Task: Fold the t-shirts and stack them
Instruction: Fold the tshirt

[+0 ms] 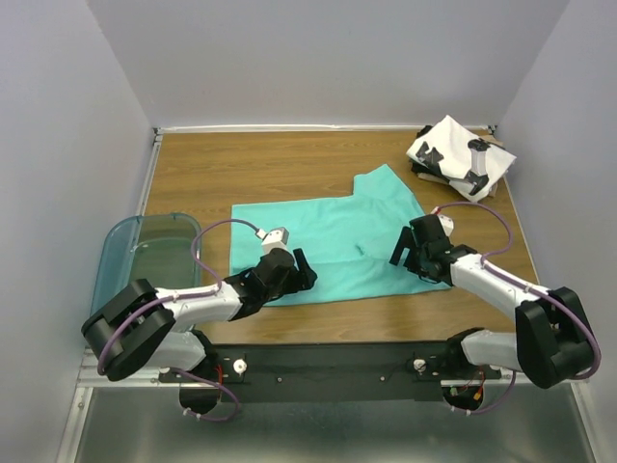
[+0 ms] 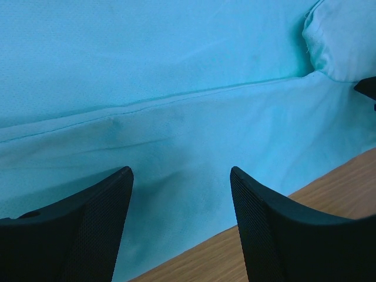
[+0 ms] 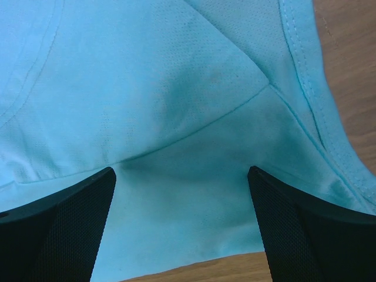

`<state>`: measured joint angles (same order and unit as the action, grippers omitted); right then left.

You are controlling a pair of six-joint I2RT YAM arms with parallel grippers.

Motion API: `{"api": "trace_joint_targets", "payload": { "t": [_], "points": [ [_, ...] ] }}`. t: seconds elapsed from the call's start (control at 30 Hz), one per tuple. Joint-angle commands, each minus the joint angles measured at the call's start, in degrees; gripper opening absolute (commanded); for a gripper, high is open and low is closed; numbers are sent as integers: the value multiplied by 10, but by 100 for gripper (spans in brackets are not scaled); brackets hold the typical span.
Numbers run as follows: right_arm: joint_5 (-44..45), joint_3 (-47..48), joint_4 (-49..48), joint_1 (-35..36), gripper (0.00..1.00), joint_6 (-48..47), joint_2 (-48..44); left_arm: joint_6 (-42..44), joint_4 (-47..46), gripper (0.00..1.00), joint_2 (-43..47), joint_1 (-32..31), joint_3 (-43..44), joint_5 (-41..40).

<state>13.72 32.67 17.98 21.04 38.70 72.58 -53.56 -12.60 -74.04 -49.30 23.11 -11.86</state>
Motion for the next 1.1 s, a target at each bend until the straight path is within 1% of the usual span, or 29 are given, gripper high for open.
{"api": "trace_joint_targets", "payload": {
  "t": [0.0, 0.17, 0.27, 0.3, 0.47, 0.6, 0.73, 0.8, 0.87, 0.93, 0.97, 1.0, 1.07],
  "points": [
    [30, -26, -7, -2, 100, 30, -18, -4, -4, 75, -29, -17, -8, 5],
    [37, -51, 8, -5, 100, 67, -51, -22, -15, 75, -49, -50, -5, 7],
    [41, -60, 26, -6, 100, 87, -95, -36, -15, 75, -57, -69, -9, 4],
    [40, -61, 31, -6, 100, 92, -96, -38, -15, 75, -58, -72, -10, 3],
    [68, -53, 77, -6, 100, 117, -157, -55, -14, 75, -54, -88, -24, 1],
    [80, -43, 101, -6, 100, 118, -186, -65, -1, 75, -27, -97, -39, -7],
    [69, -32, 109, -6, 100, 119, -197, -66, 22, 75, 33, -99, -58, -21],
    [65, -20, 109, -6, 100, 97, -194, -66, 49, 75, 56, -99, -56, -39],
    [79, 16, 109, -6, 100, 69, -184, -59, 74, 76, 93, -99, -43, -55],
    [83, 48, 108, -6, 100, 28, -157, -48, 93, 79, 121, -92, -11, -73],
    [79, 83, 104, -6, 100, -3, -132, -25, 110, 81, 128, -78, 2, -77],
    [76, 96, 98, -6, 100, -19, -132, -12, 116, 82, 132, -67, 13, -77],
    [67, 121, 71, -6, 100, -56, -89, 19, 124, 82, 131, -31, 43, -76]
  ]
}}
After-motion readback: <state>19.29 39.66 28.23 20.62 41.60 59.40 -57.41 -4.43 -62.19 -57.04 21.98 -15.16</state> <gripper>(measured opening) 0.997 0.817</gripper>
